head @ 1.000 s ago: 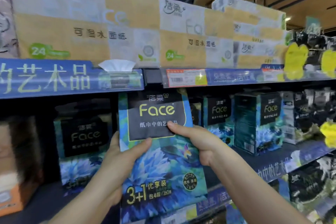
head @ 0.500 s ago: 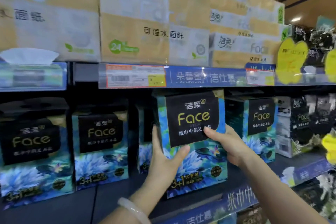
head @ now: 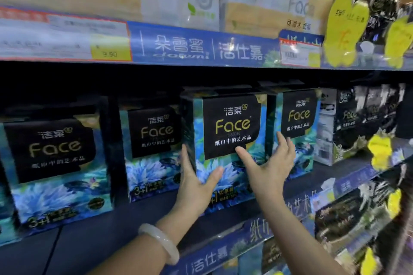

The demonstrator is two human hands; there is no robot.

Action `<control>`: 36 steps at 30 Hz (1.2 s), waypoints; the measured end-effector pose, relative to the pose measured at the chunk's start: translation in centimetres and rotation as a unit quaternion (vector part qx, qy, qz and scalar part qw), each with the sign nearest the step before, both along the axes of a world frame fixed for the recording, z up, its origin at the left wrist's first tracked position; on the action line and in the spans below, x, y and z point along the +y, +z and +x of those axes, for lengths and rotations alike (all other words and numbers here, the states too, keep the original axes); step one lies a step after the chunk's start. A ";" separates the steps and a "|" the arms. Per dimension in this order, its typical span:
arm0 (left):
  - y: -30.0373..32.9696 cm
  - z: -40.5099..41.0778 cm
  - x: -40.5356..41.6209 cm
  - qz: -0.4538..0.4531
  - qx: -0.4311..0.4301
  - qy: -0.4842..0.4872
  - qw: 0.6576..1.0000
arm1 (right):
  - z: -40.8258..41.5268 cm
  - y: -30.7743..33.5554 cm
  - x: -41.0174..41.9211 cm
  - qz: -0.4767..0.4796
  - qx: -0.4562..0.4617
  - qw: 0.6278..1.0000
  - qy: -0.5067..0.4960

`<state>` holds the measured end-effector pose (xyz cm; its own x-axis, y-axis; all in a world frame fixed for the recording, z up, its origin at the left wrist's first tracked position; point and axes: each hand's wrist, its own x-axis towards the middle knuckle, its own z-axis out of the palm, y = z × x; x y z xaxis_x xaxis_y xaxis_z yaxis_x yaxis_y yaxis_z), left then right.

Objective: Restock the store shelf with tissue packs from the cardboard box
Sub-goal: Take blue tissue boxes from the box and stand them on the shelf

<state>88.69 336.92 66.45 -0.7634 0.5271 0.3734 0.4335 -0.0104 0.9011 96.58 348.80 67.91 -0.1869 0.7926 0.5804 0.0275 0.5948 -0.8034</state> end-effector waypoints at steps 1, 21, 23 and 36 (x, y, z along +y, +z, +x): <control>0.0 0.0 0.3 0.000 0.000 0.001 1.000 | -0.1 0.0 0.6 -0.007 -0.019 1.000 -0.006; -0.2 0.2 4.1 -0.058 0.008 0.018 0.998 | -0.6 -0.4 4.6 -0.063 -0.152 0.984 0.066; 0.0 0.3 3.5 -0.066 0.013 0.041 0.997 | -0.5 -0.1 4.3 -0.072 -0.153 0.983 0.078; 2.1 0.2 1.7 -0.059 -0.083 -0.008 0.995 | -0.2 0.8 1.7 -0.114 -0.146 0.974 0.127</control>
<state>88.90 338.58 68.59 -0.8008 0.5719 0.1777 0.2788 0.0934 0.9558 96.37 350.50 68.72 -0.5246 0.8016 0.2868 0.1500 0.4187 -0.8957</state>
